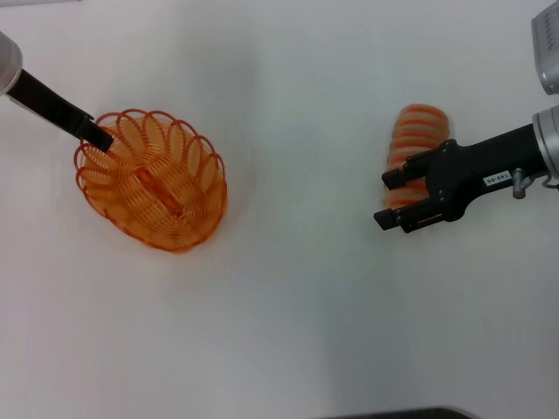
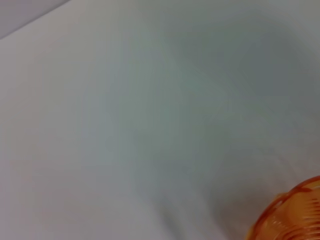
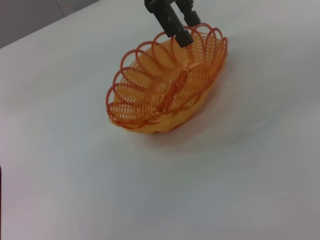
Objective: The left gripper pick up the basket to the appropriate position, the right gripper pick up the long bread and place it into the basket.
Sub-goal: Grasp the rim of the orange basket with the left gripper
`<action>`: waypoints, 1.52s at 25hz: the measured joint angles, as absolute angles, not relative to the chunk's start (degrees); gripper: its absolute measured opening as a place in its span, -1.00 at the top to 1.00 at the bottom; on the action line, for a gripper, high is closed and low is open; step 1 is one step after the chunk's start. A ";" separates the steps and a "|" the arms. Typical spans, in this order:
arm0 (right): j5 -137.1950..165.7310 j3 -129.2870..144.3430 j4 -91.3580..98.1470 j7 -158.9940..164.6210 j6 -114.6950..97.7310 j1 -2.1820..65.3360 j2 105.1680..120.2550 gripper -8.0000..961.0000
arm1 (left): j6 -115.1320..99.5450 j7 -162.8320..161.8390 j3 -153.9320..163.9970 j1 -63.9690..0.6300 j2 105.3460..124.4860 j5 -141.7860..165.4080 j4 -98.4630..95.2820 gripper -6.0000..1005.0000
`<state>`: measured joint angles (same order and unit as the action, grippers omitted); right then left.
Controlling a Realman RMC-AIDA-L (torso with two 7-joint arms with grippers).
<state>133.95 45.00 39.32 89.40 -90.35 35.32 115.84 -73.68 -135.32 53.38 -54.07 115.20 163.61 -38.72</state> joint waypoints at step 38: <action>133.94 45.00 39.38 86.20 -89.42 34.75 115.88 -0.58 | -87.18 -139.40 39.88 -54.10 115.36 161.64 -48.49 0.83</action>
<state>133.94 45.00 39.38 86.20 -89.42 34.75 115.88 -87.18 -139.40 39.88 -54.10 115.36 161.64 -48.49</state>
